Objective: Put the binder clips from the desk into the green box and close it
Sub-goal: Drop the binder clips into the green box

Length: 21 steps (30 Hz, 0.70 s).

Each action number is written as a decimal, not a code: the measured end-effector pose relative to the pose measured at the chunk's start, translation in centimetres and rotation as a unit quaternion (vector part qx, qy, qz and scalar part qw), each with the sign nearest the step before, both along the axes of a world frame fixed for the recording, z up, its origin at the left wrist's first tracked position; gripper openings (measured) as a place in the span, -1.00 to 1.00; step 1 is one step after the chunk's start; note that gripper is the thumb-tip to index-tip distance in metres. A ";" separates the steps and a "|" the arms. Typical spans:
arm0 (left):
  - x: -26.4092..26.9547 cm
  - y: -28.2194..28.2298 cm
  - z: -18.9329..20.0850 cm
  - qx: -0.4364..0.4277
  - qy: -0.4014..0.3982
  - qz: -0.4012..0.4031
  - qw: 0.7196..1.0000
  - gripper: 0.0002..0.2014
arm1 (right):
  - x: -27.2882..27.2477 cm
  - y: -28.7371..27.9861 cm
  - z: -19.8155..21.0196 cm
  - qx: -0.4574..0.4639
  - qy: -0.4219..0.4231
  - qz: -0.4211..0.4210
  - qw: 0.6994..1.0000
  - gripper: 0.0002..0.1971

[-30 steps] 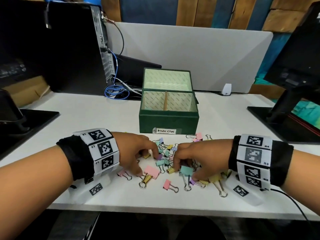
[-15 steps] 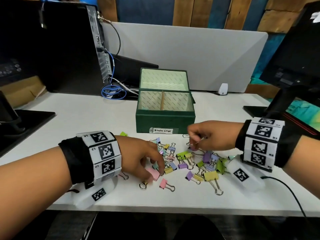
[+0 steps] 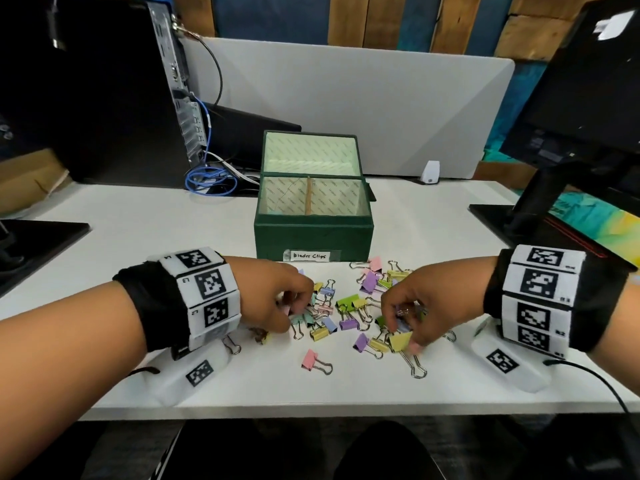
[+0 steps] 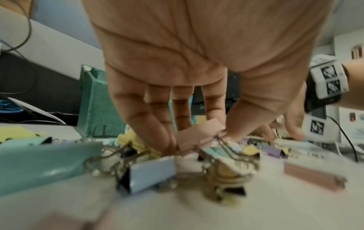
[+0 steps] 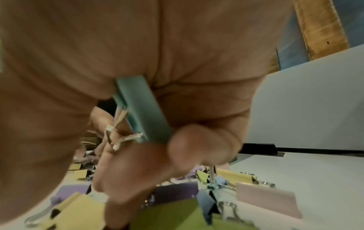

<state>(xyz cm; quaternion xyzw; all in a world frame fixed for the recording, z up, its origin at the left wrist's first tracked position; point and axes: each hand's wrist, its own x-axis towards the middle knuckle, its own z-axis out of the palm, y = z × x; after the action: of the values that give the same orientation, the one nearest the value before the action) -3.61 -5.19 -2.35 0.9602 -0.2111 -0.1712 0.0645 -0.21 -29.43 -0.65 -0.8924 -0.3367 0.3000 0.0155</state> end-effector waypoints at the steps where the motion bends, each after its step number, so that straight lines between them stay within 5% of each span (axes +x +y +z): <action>1: 0.0 0.3 0.2 -0.030 0.002 0.006 1.000 -0.85 | -0.1 0.0 -0.1 0.000 0.001 -0.004 1.000 -0.77; 5: 0.6 1.6 1.0 -0.159 0.012 0.067 0.985 -0.73 | -0.3 0.3 -0.6 -0.008 -0.040 -0.008 0.999 -0.69; 11: 2.8 3.9 1.6 -0.321 -0.036 0.192 0.927 -0.77 | -0.5 1.9 -0.8 -0.053 -0.108 0.019 0.993 -0.70; 16: 4.1 4.6 2.8 -0.337 -0.128 0.223 0.905 -0.85 | -0.5 2.5 -0.6 -0.080 -0.125 0.036 0.988 -0.73; 21: 5.8 3.8 3.0 -0.237 -0.227 0.194 0.925 -0.88 | -0.3 2.8 -1.0 -0.073 -0.112 0.029 0.991 -0.76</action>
<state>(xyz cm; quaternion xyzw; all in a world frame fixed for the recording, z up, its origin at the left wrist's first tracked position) 2.23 -1.37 0.70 0.9523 -0.0640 0.1223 0.2723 -0.47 -26.62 -1.61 -0.9091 -0.3390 0.2220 -0.0963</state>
